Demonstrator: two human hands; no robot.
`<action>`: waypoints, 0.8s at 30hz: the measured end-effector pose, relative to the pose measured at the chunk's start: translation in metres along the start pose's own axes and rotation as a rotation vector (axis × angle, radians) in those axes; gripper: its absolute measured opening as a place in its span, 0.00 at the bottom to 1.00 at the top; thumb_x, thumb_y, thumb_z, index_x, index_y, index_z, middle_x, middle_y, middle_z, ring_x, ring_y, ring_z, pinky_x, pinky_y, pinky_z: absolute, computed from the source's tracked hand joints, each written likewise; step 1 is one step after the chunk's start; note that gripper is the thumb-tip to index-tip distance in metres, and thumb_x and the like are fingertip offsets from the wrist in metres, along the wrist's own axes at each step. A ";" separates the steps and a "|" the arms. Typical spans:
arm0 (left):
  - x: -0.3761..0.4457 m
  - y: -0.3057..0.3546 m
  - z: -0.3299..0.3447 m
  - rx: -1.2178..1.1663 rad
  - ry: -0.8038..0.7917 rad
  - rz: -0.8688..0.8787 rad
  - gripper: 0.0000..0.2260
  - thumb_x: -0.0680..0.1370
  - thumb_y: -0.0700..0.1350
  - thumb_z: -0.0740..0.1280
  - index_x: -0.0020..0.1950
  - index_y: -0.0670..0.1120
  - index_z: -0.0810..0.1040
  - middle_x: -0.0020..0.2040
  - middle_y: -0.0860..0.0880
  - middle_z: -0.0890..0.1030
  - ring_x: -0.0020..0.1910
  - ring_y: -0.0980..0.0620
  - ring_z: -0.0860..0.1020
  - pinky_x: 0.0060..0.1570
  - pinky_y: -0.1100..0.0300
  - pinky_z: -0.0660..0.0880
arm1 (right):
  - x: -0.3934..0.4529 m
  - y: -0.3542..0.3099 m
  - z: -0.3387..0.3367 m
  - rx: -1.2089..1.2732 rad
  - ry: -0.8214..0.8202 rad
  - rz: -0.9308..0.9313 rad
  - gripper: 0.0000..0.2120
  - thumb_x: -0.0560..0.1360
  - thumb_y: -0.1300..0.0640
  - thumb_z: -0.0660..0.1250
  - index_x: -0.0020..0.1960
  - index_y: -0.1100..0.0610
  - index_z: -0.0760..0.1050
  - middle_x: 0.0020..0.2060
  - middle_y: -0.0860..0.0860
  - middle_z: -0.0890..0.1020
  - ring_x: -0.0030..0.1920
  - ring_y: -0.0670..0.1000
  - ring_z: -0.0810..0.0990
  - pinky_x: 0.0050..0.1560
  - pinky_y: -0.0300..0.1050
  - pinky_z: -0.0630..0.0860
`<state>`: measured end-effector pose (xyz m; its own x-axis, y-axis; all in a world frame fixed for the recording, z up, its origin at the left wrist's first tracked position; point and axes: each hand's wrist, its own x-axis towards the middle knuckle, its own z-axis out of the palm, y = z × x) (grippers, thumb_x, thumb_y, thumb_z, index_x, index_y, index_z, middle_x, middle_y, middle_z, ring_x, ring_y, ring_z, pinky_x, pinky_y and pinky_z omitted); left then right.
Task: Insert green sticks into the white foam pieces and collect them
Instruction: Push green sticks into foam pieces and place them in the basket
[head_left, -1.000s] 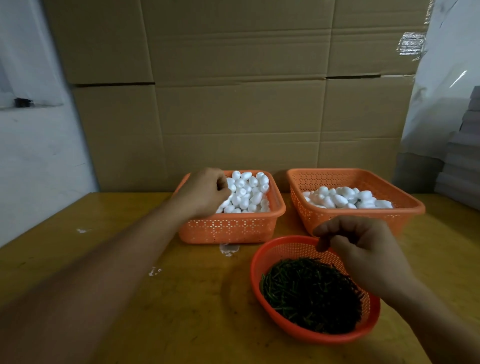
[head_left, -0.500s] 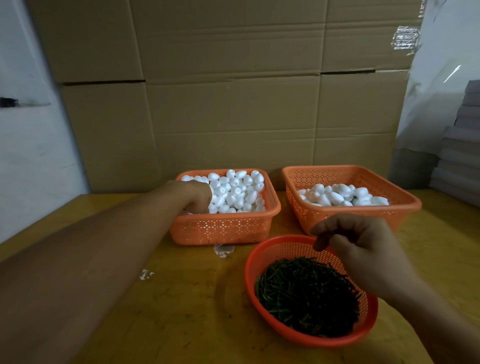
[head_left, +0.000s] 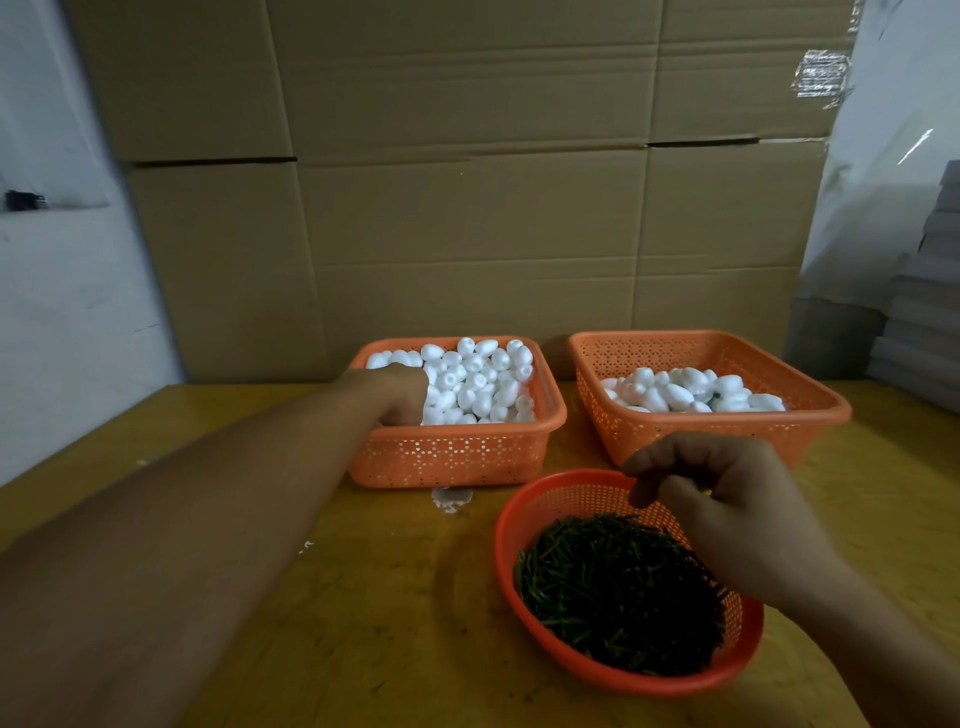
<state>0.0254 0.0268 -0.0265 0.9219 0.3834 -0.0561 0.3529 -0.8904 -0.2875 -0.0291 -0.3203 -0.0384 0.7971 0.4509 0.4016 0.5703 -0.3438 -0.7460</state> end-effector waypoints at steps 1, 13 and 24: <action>0.002 0.000 0.001 -0.017 0.019 -0.001 0.35 0.73 0.57 0.73 0.75 0.46 0.64 0.71 0.46 0.67 0.72 0.46 0.66 0.67 0.55 0.68 | 0.000 0.000 0.000 0.006 0.000 0.001 0.19 0.76 0.72 0.65 0.44 0.48 0.83 0.36 0.45 0.86 0.23 0.43 0.74 0.23 0.34 0.69; -0.039 0.013 -0.023 -1.048 0.195 0.010 0.02 0.70 0.41 0.69 0.38 0.44 0.81 0.35 0.50 0.81 0.34 0.53 0.79 0.38 0.57 0.77 | -0.001 0.002 0.002 -0.042 -0.014 0.014 0.21 0.76 0.70 0.65 0.41 0.44 0.82 0.35 0.44 0.86 0.21 0.43 0.73 0.21 0.37 0.69; -0.130 0.060 -0.022 -1.826 -0.020 0.342 0.10 0.82 0.37 0.60 0.55 0.44 0.81 0.38 0.45 0.78 0.35 0.51 0.75 0.34 0.60 0.73 | -0.001 0.000 0.005 -0.085 0.009 -0.013 0.21 0.75 0.70 0.66 0.42 0.44 0.82 0.34 0.42 0.85 0.22 0.43 0.75 0.22 0.33 0.69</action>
<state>-0.0700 -0.0816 -0.0152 0.9843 0.1427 0.1037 -0.0986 -0.0422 0.9942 -0.0313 -0.3169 -0.0412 0.7910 0.4487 0.4160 0.5952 -0.4069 -0.6929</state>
